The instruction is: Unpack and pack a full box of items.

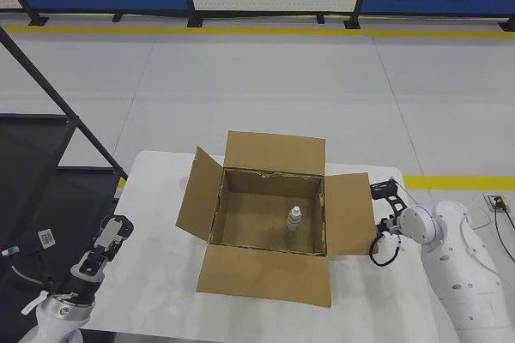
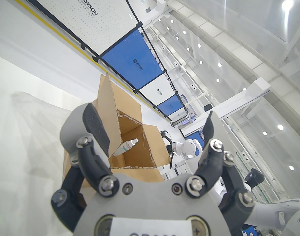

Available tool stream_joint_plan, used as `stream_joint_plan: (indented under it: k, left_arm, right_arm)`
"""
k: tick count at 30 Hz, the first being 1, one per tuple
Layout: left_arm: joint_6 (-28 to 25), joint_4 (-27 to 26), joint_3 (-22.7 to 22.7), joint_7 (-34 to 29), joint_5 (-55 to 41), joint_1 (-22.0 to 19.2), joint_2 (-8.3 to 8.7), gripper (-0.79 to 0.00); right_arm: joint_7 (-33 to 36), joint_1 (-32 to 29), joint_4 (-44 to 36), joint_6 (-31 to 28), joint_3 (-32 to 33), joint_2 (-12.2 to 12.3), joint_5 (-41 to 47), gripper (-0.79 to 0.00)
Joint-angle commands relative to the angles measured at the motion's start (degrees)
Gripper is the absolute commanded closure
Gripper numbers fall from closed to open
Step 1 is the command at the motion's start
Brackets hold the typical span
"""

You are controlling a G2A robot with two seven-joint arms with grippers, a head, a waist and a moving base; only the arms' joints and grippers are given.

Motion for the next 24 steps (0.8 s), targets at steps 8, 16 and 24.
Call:
stream_joint_plan:
  k: [8, 16, 24]
  left_arm:
    - [0.0, 0.0, 0.0, 0.0, 0.0, 0.0, 0.0, -0.785]
    - [0.0, 0.0, 0.0, 0.0, 0.0, 0.0, 0.0, -0.785]
    - [0.0, 0.0, 0.0, 0.0, 0.0, 0.0, 0.0, -0.785]
  right_arm:
    - [1.1, -0.1, -1.9, 0.9, 1.1, 0.5, 0.1, -0.785]
    - [-0.3, -5.3, -16.4, 6.8, 7.9, 2.0, -3.6, -0.785]
    - [-5.2, -12.9, -43.7, 4.2, 6.7, 2.2, -1.0, -0.785]
